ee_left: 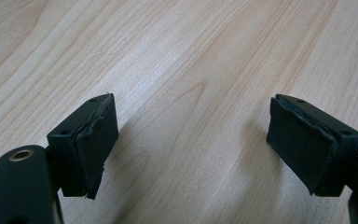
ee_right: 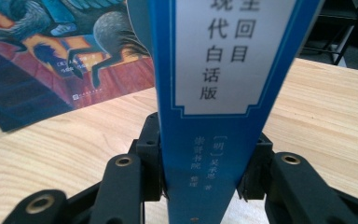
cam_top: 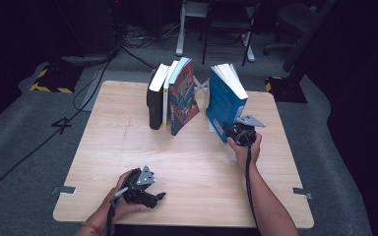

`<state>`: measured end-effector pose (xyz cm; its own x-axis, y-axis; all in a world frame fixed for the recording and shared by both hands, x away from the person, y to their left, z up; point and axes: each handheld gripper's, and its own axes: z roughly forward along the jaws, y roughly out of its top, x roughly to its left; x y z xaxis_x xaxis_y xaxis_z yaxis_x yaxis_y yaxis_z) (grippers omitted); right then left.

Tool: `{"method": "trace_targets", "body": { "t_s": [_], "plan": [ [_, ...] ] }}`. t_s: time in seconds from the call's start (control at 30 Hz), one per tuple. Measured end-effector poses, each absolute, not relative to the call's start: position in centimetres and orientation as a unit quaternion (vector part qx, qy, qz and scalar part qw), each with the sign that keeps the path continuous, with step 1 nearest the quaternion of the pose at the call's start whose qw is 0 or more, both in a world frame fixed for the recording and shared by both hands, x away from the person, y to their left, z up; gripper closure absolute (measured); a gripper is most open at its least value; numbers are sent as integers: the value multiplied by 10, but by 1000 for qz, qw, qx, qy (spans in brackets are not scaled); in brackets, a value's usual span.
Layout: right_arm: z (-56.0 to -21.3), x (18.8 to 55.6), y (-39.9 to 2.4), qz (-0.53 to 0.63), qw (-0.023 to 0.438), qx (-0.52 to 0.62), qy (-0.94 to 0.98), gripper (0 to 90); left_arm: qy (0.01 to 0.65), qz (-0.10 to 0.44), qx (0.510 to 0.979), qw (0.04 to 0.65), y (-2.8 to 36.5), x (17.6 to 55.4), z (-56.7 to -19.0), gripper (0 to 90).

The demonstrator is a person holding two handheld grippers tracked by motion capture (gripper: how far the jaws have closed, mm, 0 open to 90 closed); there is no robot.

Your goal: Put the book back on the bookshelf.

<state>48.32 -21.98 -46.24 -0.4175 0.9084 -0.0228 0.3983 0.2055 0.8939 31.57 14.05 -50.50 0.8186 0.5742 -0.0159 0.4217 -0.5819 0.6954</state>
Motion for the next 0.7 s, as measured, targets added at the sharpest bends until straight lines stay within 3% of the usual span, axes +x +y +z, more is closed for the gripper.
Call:
{"method": "trace_targets", "body": {
  "t_s": [0.7],
  "plan": [
    [-460, 501, -201, 423, 298, 474, 712, 610, 281, 104, 883, 361, 140, 316, -505, 166]
  ]
}}
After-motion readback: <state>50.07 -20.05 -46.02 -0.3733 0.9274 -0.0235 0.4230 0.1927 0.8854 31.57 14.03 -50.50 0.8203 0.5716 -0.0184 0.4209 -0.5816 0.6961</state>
